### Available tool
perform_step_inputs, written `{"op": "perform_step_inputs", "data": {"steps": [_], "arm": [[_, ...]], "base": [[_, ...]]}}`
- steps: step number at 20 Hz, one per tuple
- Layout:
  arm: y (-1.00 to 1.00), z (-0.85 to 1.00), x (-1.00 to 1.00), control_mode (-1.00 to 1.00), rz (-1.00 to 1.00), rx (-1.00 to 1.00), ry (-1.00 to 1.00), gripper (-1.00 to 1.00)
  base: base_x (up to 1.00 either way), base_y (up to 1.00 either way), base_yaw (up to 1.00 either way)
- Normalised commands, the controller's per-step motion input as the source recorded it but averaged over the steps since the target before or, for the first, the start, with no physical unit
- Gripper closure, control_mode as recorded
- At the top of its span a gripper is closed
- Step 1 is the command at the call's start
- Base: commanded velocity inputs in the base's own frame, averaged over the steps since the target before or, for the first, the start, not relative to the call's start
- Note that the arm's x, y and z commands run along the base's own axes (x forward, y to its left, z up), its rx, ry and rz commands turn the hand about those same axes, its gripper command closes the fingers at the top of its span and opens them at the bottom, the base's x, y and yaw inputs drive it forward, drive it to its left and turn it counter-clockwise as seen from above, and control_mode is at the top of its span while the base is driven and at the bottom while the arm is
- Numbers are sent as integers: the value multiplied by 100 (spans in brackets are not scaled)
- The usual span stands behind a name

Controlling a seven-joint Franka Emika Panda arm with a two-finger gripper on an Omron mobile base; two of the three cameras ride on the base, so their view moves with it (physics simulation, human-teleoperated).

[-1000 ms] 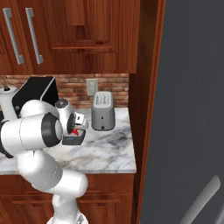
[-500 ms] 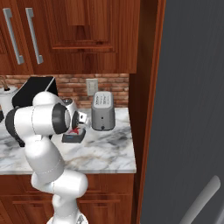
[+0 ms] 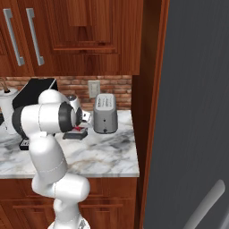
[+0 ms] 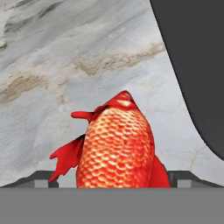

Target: Take the fish from the fridge and place it on the digital scale on the counter by the fridge. Wait a few seconds for a reading, then move it to the plate on the dining counter.

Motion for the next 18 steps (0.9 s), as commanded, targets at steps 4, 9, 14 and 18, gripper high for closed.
{"op": "perform_step_inputs", "data": {"steps": [4, 9, 14, 18], "arm": [[0, -46, 0, -100, 0, 0, 3, 100], [0, -34, -20, -100, -3, 0, 0, 100], [0, -5, -54, -100, -6, 0, -5, 100], [0, 14, -71, -100, -4, 0, -21, 100]], "base": [[0, 0, 0], [0, 0, 0], [0, 0, 0], [0, 0, 0]]}}
